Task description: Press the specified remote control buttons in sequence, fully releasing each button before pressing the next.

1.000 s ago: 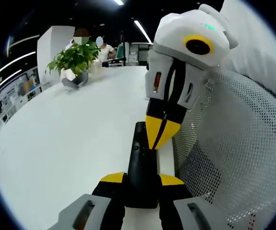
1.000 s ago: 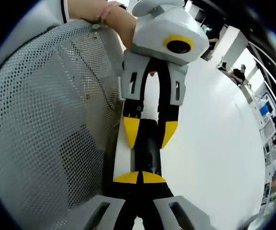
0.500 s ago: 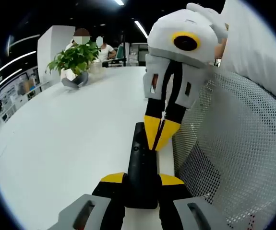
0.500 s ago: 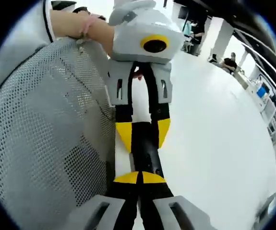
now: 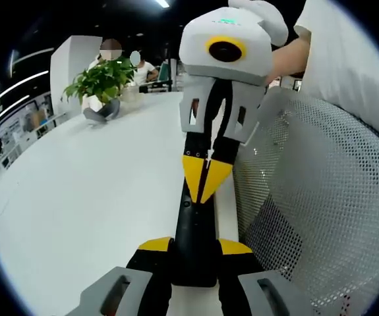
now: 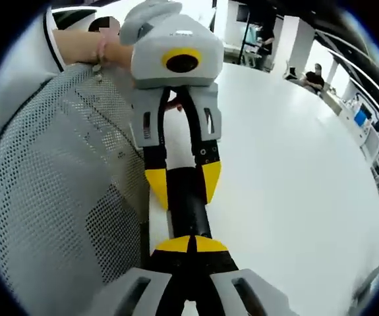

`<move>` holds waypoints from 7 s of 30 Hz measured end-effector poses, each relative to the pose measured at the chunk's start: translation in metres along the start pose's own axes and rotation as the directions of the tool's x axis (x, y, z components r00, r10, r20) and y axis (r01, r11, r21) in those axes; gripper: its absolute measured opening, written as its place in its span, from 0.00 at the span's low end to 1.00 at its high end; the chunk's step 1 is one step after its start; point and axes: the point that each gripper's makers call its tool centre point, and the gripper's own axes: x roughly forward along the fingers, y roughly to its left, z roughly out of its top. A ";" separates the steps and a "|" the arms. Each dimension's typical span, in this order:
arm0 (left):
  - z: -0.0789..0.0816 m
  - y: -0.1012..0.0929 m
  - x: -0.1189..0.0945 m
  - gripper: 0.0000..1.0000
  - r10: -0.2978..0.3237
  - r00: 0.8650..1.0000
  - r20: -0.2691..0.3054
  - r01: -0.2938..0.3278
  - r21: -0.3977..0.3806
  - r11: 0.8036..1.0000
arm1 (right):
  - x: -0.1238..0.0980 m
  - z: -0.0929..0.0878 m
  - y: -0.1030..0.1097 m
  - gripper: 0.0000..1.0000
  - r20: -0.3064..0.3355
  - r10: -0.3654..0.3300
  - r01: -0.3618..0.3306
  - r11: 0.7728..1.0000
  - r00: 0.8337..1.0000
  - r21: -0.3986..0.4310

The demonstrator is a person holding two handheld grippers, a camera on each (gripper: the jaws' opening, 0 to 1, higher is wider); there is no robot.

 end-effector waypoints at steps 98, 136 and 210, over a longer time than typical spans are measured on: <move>0.001 -0.009 0.002 0.24 -0.030 1.000 0.003 0.030 0.038 0.999 | 0.010 0.012 0.007 0.00 -0.069 0.004 -0.002 1.000 0.998 0.029; 0.001 -0.008 0.002 0.24 -0.029 1.000 0.007 0.029 0.018 0.999 | 0.015 0.020 0.010 0.00 -0.084 0.017 -0.046 0.936 0.996 -0.350; 0.019 0.007 -0.060 0.38 0.178 0.984 0.015 -0.159 -0.370 0.915 | 0.012 -0.005 0.008 0.22 0.088 0.005 -0.011 0.998 0.996 0.062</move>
